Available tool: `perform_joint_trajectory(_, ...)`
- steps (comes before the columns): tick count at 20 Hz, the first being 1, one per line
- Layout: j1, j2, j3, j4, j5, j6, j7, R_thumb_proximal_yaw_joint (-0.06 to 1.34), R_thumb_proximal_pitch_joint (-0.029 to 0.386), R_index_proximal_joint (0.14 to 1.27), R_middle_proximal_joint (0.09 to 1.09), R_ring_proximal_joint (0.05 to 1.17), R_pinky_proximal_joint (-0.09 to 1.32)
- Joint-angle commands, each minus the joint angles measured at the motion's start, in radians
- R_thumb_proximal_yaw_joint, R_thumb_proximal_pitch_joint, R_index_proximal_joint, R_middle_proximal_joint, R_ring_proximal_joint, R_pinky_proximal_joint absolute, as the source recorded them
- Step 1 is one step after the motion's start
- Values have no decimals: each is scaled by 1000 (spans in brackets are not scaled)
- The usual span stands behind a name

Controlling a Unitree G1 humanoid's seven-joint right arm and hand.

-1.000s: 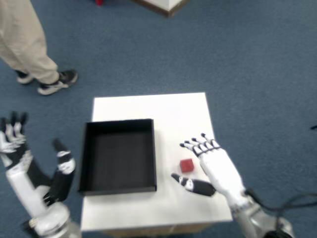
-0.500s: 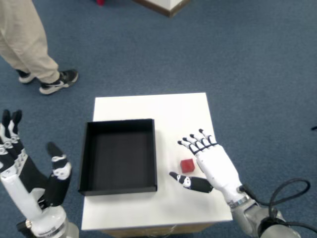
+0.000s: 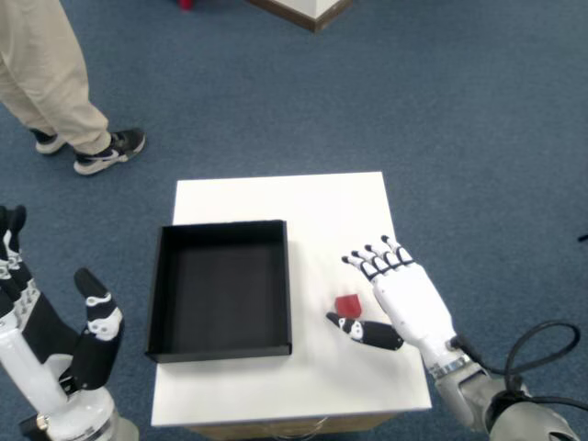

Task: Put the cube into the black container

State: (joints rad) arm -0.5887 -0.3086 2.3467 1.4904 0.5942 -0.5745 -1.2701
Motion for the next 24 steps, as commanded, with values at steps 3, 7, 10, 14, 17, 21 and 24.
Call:
perform_joint_trajectory(3, -43, -39, -17, -20, 32, 44, 7, 419, -15, 368, 330, 299, 138)
perform_joint_trajectory(7, -53, -49, -22, -32, 41, 55, 31, 446, -17, 366, 326, 297, 132)
perform_joint_trajectory(10, -48, -59, -30, -41, 55, 76, 72, 465, -18, 366, 325, 295, 128)
perform_joint_trajectory(14, -53, -61, -40, -45, 70, 89, 115, 481, -19, 365, 323, 295, 128)
perform_joint_trajectory(17, -60, -57, -41, -46, 72, 97, 144, 492, -19, 366, 322, 295, 130)
perform_joint_trajectory(21, -57, -56, -41, -47, 77, 111, 179, 498, -19, 372, 327, 301, 133)
perform_joint_trajectory(24, -52, -57, -42, -48, 82, 119, 201, 493, -19, 373, 324, 298, 131)
